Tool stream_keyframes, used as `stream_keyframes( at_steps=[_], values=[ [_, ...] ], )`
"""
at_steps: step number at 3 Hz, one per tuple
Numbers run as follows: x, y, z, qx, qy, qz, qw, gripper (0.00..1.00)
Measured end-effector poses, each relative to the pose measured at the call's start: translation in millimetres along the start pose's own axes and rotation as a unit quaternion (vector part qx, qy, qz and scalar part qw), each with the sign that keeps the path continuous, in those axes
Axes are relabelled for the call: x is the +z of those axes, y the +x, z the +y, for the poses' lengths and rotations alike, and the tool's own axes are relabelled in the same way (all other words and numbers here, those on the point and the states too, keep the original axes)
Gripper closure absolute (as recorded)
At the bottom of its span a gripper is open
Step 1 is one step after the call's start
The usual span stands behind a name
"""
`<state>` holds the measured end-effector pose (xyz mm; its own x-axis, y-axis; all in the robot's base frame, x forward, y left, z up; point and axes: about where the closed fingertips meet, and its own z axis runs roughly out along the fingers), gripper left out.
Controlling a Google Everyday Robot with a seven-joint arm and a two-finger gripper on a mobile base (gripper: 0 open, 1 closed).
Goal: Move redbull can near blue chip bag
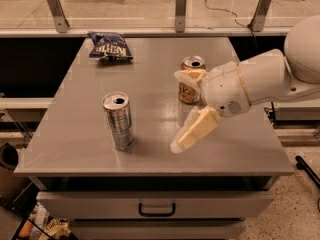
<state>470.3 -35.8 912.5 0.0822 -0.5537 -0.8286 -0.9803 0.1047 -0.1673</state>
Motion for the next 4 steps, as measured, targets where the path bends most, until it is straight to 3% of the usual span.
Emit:
stream_keyframes(
  at_steps=[1,2,4],
  values=[
    [0,0,0,0.0,0.0,0.0,1.0,0.0],
    [14,2,-8,0.009,-0.017,-0.025,0.9995,0.0],
    [42,1,-22,0.037,-0.041,-0.091,0.9943,0.0]
  ],
)
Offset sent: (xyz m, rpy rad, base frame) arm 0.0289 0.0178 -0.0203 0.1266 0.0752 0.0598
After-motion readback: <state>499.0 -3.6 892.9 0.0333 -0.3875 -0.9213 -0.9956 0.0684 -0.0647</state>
